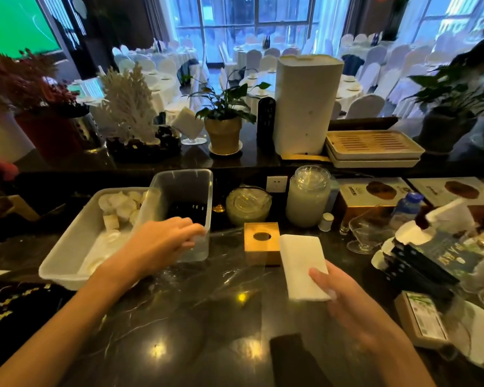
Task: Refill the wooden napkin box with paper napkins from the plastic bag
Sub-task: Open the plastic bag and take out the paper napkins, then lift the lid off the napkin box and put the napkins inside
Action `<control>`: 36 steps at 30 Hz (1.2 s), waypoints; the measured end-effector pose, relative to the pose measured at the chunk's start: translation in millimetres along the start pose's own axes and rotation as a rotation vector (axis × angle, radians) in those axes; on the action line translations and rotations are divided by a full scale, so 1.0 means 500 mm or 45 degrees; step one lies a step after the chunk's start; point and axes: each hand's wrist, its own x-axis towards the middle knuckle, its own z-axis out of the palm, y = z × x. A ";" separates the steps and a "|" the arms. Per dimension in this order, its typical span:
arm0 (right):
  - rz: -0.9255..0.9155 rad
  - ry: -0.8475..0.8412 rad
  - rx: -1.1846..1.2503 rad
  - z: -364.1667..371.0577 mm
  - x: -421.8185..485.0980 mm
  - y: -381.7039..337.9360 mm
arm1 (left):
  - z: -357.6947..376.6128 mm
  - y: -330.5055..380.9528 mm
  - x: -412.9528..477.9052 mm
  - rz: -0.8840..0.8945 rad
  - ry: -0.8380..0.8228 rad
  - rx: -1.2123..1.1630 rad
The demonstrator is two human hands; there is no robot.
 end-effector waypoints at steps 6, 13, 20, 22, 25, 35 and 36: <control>0.045 0.253 0.281 -0.125 0.049 0.137 | 0.098 0.108 -0.164 0.091 -0.108 -0.121; 0.429 0.464 -0.071 -0.158 0.101 0.366 | 0.341 0.185 -0.338 -0.050 -0.401 -0.171; 0.474 0.668 -0.584 -0.127 0.119 0.430 | 0.470 0.199 -0.389 -0.285 -0.783 -0.315; 0.466 0.690 -0.811 -0.120 0.124 0.424 | 0.482 0.200 -0.394 -0.378 -1.062 -0.292; 0.467 0.718 -1.113 -0.114 0.121 0.425 | 0.481 0.197 -0.380 -0.479 -1.140 -0.280; 0.420 0.825 -1.243 -0.085 0.111 0.431 | 0.540 0.159 -0.348 -0.720 -0.806 -0.437; 0.410 0.826 -1.219 -0.084 0.109 0.432 | 0.545 0.155 -0.357 -0.735 -0.787 -0.450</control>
